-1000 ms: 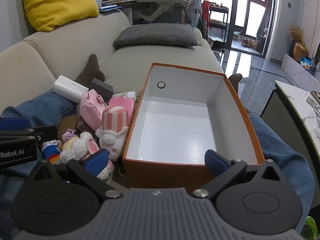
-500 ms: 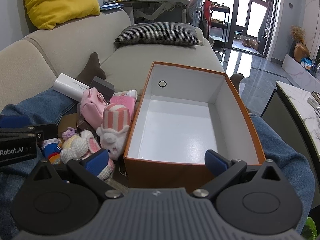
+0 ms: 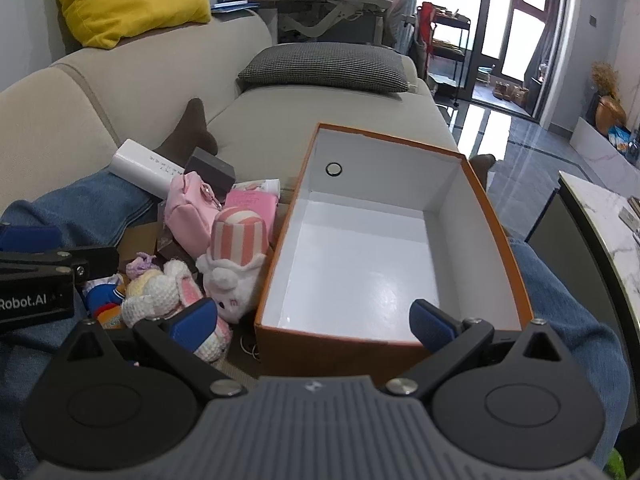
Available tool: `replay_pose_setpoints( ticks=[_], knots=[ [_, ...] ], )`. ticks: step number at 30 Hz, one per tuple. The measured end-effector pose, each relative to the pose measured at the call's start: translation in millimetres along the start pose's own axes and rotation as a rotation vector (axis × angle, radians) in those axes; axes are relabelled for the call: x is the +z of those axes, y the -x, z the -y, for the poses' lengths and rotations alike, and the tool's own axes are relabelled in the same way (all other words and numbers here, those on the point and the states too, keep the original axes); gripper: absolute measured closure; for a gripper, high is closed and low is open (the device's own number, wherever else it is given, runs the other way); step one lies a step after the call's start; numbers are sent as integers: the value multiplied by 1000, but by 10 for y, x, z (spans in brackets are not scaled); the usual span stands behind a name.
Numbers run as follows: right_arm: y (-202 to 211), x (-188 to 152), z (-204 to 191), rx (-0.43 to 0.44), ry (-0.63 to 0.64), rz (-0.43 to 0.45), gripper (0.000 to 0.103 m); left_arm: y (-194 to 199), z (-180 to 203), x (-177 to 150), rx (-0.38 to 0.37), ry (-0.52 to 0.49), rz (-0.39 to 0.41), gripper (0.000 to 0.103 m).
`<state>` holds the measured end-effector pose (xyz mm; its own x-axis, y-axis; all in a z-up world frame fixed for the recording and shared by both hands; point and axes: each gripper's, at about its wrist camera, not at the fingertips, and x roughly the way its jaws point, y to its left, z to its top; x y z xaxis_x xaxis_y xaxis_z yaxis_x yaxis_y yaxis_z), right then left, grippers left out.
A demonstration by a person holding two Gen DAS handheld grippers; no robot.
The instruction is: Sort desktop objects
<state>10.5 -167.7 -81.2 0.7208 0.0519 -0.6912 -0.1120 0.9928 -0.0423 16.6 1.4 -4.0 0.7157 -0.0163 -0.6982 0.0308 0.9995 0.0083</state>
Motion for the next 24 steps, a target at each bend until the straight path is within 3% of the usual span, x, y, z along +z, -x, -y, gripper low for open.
replay_pose_setpoints(
  ticks=[6, 9, 18, 20, 24],
  knots=[
    [-151, 200, -98, 22, 55, 18, 2, -120, -121, 134, -1, 6, -28, 29],
    [-243, 313, -163, 48, 98, 34, 12, -220, -206, 202, 13, 8, -50, 29],
    [-602, 619, -321, 230, 153, -9, 44, -589, -534, 322, -48, 65, -159, 54],
    [-686, 671, -371, 260, 170, -23, 46, -662, -583, 356, -70, 84, -176, 61],
    [-875, 781, -476, 300, 201, -54, 51, -836, -663, 446, -96, 117, -208, 64]
  ],
)
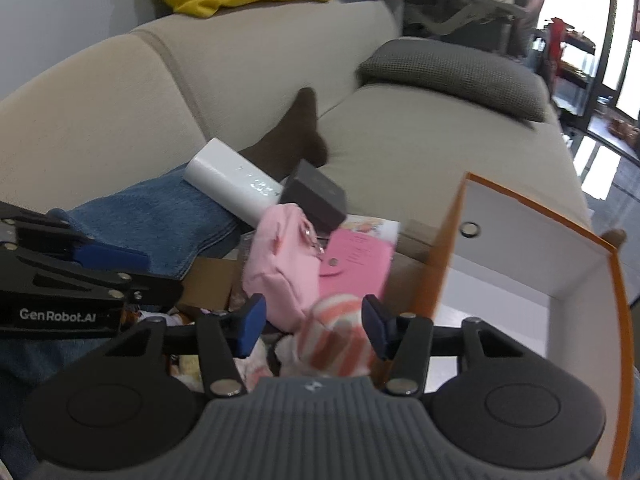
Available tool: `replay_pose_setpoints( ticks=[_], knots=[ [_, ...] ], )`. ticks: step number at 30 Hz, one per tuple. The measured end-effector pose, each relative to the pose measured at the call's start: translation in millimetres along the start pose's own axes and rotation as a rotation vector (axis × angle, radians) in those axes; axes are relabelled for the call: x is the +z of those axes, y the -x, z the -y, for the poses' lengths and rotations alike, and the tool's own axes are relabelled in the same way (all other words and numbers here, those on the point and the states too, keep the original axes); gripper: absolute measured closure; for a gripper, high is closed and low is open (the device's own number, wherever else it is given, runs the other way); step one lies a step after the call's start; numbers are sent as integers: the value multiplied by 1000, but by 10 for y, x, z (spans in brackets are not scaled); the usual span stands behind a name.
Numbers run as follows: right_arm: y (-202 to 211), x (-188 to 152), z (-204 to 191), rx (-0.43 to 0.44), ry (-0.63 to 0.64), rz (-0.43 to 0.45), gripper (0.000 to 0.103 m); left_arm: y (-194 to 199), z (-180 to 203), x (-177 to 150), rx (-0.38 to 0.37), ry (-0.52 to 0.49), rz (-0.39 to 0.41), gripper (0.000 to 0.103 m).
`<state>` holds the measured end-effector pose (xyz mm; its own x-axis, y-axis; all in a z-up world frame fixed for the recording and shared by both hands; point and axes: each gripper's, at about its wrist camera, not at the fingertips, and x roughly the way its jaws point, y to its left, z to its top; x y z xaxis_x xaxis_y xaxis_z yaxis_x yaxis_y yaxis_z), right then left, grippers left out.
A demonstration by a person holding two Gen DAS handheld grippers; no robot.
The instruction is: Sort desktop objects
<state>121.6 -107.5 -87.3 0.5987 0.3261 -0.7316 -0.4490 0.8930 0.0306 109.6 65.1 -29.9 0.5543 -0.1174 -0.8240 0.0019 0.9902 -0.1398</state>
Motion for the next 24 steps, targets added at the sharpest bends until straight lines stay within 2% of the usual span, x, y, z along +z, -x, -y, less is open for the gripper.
replay_pose_setpoints(
  ticks=[4, 9, 12, 18, 22, 24],
  knots=[
    [-190, 128, -30, 39, 23, -35, 51, -119, -67, 120, 19, 12, -20, 68],
    [-404, 265, -128, 72, 68, -62, 52, -213, -232, 222, 78, 32, -33, 68],
    [-539, 331, -214, 88, 104, -74, 52, -229, -332, 255, 87, 46, -34, 68],
    [-828, 399, -400, 54, 180, -111, 53, -287, -453, 282, 86, 67, -43, 68],
    [-938, 410, -367, 16, 188, -144, 62, -314, -487, 292, 77, 73, -40, 68],
    [-933, 421, -288, 20, 164, -160, 63, -317, -495, 299, 64, 74, -35, 68]
  ],
)
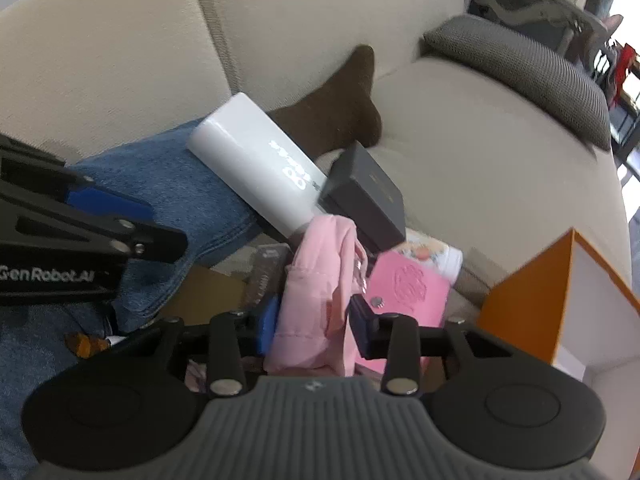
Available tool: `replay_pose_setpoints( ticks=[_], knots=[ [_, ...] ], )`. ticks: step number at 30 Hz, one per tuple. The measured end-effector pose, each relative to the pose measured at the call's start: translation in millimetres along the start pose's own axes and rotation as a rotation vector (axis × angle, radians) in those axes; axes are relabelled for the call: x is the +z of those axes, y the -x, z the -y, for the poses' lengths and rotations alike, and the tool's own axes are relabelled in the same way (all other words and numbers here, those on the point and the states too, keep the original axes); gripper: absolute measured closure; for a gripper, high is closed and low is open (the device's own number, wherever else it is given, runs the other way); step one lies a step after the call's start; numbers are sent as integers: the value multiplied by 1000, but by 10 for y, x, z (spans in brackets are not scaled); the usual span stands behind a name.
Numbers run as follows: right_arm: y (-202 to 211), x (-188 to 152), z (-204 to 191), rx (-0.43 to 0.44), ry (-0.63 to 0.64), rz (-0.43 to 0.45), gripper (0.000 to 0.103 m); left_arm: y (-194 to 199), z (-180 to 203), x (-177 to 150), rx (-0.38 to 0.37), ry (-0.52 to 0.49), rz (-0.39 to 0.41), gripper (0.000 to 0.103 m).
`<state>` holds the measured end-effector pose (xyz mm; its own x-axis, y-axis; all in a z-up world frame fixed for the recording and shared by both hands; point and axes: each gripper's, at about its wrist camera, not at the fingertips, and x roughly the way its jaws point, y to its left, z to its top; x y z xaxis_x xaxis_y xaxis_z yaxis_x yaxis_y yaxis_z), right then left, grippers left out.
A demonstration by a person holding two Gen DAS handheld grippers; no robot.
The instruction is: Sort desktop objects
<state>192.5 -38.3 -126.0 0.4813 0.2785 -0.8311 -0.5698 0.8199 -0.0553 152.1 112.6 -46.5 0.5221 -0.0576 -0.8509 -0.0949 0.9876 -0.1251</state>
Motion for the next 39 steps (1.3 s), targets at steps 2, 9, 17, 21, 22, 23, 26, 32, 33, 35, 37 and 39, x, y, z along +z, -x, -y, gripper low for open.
replay_pose_setpoints(
  ticks=[2, 9, 17, 21, 22, 23, 26, 32, 33, 35, 37, 39],
  knots=[
    [27, 1, 95, -6, -21, -8, 64, -4, 5, 4, -15, 1, 6, 68],
    [-12, 48, 379, 31, -130, -57, 63, -75, 66, 15, -62, 5, -9, 68],
    [0, 10, 634, 103, -236, -80, 71, -223, 180, 85, -115, 20, -58, 61],
    [27, -11, 705, 129, -252, -82, 71, -435, 217, 133, -97, 50, -120, 48],
    [-2, -16, 722, 135, -256, -88, 70, -477, 220, 138, -96, 54, -129, 48],
    [-25, -17, 734, 142, -258, -94, 70, -518, 217, 149, -98, 61, -141, 48],
    [-56, -1, 756, 164, -258, -101, 68, -658, 205, 158, -100, 92, -178, 48],
    [-102, -6, 834, 203, -280, -105, 68, -769, 230, 203, -96, 99, -174, 50],
    [-94, -9, 844, 209, -281, -102, 68, -797, 235, 200, -116, 105, -185, 57],
    [-80, -17, 843, 211, -281, -95, 68, -829, 285, 186, -138, 101, -202, 62],
    [-70, -20, 845, 215, -288, -92, 66, -807, 294, 172, -126, 91, -190, 62],
    [-52, -20, 845, 215, -292, -87, 63, -721, 280, 161, -103, 86, -170, 61]
  ],
)
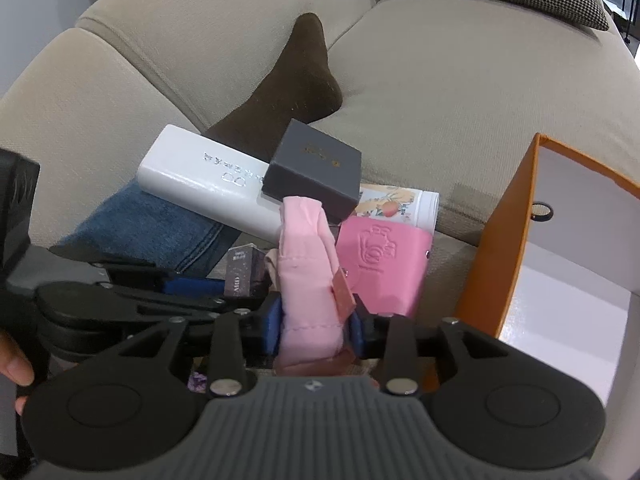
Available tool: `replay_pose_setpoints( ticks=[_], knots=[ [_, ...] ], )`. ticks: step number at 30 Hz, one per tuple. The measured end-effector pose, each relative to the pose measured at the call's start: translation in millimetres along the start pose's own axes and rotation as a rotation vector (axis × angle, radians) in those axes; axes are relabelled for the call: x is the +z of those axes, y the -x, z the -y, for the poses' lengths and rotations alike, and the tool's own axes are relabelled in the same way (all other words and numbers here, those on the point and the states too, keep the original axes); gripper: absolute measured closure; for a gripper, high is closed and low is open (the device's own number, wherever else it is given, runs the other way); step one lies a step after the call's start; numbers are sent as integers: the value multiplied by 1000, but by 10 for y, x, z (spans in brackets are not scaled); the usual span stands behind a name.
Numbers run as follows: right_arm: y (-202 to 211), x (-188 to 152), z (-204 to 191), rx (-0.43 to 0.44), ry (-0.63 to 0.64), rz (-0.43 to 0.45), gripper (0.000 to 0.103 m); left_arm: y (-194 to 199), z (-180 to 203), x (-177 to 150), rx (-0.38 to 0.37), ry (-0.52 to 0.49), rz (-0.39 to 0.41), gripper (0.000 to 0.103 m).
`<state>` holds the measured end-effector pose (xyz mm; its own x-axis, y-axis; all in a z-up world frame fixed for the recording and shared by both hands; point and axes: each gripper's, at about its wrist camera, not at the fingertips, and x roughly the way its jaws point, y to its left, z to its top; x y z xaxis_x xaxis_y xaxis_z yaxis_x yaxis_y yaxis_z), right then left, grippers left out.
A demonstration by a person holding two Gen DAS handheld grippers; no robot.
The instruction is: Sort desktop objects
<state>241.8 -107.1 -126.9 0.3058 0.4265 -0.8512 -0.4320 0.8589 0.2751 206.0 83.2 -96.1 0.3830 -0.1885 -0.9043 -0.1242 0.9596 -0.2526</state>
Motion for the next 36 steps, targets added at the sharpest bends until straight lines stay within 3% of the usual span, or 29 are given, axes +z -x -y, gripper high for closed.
replay_pose_setpoints(
  ticks=[6, 11, 14, 18, 24, 30, 36],
  knots=[
    [296, -73, -145, -13, 59, 66, 59, 508, -60, -263, 23, -6, 68, 53],
    [584, -317, -392, 15, 156, 117, 59, 749, -81, -609, 69, 28, 44, 53],
    [625, -556, -581, 34, 234, 99, 59, 811, -69, -797, 87, 30, 8, 52],
    [567, -886, -767, 58, 324, 41, 59, 743, -14, -1019, 121, 42, -55, 53],
    [390, -1226, -863, 38, 464, -41, 58, 579, 160, -1198, 200, 29, -85, 50],
    [256, -1272, -861, -14, 657, -89, 55, 374, 246, -1195, 271, 39, -112, 48],
    [119, -1249, -834, -16, 727, -130, 51, 235, 316, -1173, 302, 24, -126, 40]
  ],
)
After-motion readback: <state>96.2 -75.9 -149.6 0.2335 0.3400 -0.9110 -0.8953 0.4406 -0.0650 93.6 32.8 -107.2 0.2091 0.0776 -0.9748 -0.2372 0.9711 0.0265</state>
